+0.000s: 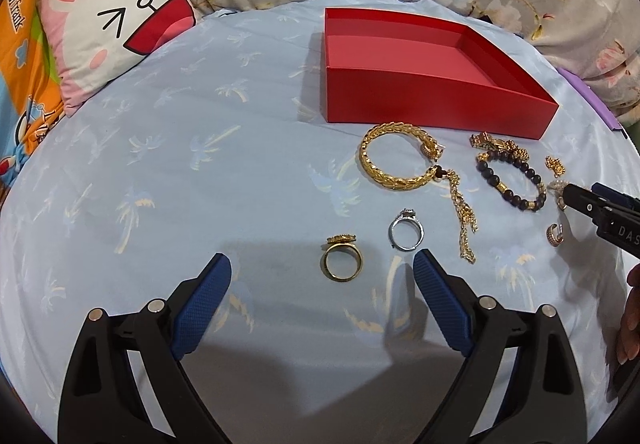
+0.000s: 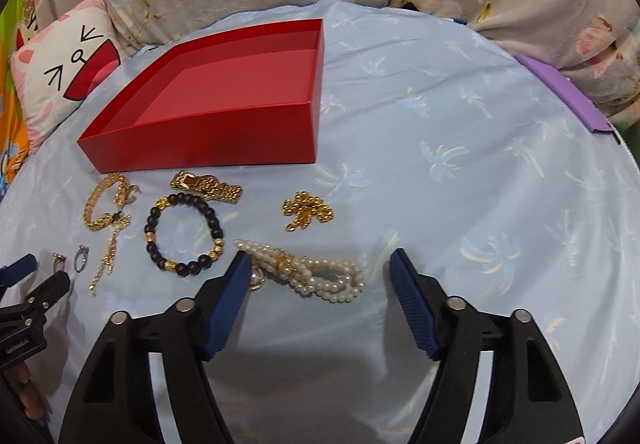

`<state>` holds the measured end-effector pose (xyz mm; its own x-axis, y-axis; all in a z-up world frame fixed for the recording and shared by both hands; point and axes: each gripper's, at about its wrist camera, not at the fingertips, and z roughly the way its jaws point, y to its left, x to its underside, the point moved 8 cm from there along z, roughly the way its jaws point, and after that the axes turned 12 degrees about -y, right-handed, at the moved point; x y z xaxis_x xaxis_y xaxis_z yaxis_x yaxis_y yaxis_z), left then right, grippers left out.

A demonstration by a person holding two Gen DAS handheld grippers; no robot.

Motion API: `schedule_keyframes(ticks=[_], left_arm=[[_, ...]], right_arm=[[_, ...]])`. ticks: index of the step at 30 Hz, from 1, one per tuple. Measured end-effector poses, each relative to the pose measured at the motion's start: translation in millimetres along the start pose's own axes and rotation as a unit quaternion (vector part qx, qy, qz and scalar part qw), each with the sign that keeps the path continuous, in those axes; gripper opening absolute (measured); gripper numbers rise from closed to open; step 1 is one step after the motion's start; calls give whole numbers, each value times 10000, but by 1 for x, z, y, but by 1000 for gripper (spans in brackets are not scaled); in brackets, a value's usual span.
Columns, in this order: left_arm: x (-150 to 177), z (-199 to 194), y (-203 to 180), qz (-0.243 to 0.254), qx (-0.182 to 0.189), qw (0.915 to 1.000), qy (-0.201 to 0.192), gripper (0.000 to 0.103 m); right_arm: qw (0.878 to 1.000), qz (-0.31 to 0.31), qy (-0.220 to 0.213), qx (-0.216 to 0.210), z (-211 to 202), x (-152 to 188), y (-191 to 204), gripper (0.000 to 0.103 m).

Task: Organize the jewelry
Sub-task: 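Grasp the white pearl bracelet with the right tool while the left tool grasps a gold ring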

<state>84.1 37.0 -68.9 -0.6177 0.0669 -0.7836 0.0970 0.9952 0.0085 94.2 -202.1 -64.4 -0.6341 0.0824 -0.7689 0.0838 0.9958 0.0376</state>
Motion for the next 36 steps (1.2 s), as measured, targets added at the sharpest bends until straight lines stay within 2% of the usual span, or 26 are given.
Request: schedule_keyframes(ticks=[2,4,5,11,15,18,20,25,28,31,36], left_arm=[[1,-1,1,-22,12,10000,6,89],[2,-1,1,-40,72,10000,22,84],[2,-1,1,-45,86,9999,27,83],[2,0,1,-80,141,9999,7,79],[-1,3,-1,-33,110,9999,-14,74],[-3,4,-2,-22,123,9999,-32,70],[-4,4,-3,-23,145,9999,-55,63],[-5,2,-7,24,263,9996,-107,44],[-5,1,-10,15,364,9992,-130,30],[-5,0,-10,-7,459,9989,-131,19],[-3,-4,-12,-113,696,9975,-60,19]], right_arm=[[9999,63,46,-123,-2,1,3,52],[9998,110,77,-160,-5,4,5,44],[9997,141,112,-179,-6,7,6,35],[9984,414,164,-337,-18,17,8,10],[9988,377,156,-283,-20,18,10,10],[9992,320,79,-217,-20,15,9,15],[9994,303,39,-151,-19,13,7,27],[9989,375,113,-258,-12,12,8,27],[9987,393,131,-313,-11,12,10,13],[9985,423,95,-347,-13,12,11,10],[9987,382,-89,-329,-27,8,16,10]])
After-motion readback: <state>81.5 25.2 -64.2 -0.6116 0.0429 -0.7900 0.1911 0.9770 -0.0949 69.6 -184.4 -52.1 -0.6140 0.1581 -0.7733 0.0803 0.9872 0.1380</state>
